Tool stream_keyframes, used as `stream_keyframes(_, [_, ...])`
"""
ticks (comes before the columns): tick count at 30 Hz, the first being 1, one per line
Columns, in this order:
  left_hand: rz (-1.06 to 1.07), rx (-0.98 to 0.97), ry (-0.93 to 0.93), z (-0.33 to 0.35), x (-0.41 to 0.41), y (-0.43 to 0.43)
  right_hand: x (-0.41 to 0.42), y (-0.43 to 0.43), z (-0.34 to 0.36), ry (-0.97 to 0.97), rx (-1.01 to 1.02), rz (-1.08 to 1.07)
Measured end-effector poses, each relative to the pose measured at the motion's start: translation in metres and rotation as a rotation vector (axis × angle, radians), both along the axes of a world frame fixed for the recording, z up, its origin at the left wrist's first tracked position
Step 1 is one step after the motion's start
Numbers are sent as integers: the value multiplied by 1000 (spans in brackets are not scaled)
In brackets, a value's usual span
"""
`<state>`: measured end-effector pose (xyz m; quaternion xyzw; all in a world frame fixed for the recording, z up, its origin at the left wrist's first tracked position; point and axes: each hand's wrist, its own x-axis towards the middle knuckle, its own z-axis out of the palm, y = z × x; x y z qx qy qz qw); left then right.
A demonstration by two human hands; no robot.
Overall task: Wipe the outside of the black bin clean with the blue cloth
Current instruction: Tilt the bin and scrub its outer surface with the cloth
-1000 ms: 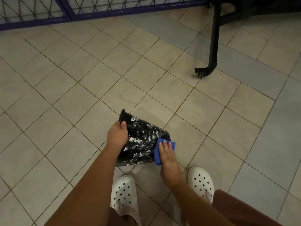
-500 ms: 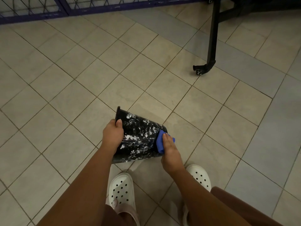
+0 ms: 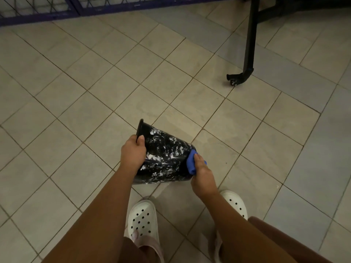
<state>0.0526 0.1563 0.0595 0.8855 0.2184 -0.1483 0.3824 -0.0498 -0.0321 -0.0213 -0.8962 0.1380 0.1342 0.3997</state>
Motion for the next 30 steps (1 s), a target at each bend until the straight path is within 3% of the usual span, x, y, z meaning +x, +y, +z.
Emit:
stream_keyframes(7, [-82,45,-18,2,2,4,4,5,4,-124,-35,162])
stream_keyframes(13, [-73,78,-50,4,1,0,9,-6,2,31,-24,33])
stream_keyframes(18, [-113,108,-49,4,3,0,4,4,6,-96,-29,143])
stream_keyframes(25, [-94,110,-72,6,1,-1,13,-5,1,58,-33,53])
stream_keyframes(30, [-102,103,-51,7,3,-1,-16,11,5,-67,1,121])
